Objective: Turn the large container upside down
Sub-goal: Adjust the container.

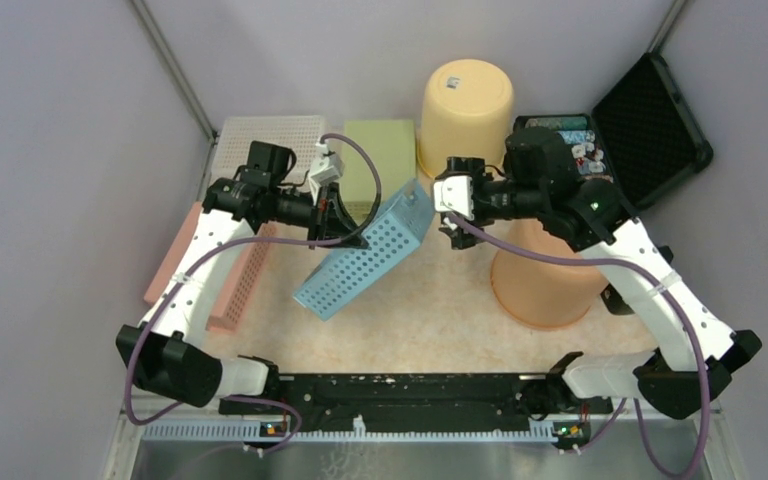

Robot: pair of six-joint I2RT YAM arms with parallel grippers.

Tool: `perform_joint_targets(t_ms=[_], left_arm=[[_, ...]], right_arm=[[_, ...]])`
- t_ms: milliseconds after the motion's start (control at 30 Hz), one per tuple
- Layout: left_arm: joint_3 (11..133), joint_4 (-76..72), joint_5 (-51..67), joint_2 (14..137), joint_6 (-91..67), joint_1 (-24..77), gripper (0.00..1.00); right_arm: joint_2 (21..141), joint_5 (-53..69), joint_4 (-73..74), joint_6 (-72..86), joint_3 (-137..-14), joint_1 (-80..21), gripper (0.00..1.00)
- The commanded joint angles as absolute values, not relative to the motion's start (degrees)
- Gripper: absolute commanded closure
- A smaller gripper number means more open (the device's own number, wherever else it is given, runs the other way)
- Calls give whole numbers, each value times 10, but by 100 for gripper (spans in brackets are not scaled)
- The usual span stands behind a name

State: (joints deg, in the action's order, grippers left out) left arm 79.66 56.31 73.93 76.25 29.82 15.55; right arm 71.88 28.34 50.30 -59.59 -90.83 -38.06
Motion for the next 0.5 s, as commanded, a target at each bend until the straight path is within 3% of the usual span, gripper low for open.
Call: perform_joint_targets(t_ms=[0,467], left_arm=[[820,617,784,751,379,176,100],[805,638,792,743,409,195,100]], right_arm=[[752,316,529,-633,-944,-377,18],[805,383,518,-673,-935,-372,28]])
